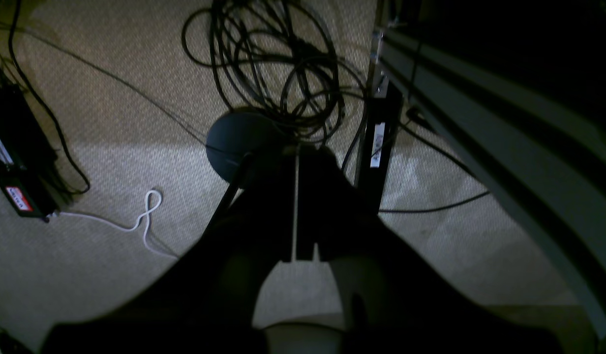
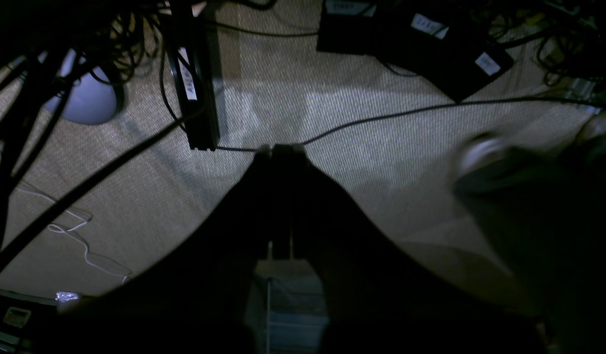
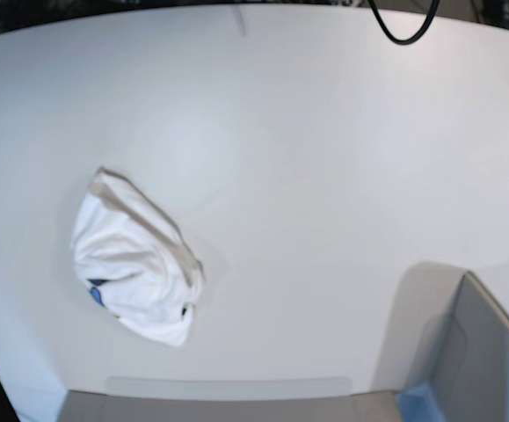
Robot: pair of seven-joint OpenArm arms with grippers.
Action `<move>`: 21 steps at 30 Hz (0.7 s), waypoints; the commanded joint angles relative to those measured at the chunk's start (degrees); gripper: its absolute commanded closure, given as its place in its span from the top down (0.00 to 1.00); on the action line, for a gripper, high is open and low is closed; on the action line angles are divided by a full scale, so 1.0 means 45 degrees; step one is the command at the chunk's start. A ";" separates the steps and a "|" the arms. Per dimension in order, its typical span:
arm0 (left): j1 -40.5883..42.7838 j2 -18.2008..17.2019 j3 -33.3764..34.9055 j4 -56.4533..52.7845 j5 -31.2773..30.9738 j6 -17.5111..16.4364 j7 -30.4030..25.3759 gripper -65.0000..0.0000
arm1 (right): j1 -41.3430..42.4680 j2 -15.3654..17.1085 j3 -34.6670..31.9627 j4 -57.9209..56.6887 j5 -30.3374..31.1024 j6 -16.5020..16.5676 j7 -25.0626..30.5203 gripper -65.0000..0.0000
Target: Layout the t-shirt on the table in an organized manner, then fold the t-shirt properly
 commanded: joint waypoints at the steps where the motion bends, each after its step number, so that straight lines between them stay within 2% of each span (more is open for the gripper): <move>1: 0.0119 0.0125 -0.0041 0.0005 0.0008 0.0042 -0.0007 0.00 | -0.0021 0.0075 -0.0032 0.0012 0.0027 0.0071 0.0017 0.00; 21: 0.0158 0.0105 -0.0041 0.0024 0.0008 0.0022 -0.0300 0.00 | -0.0588 0.0134 -0.0032 0.0442 0.0027 0.0090 0.0017 0.00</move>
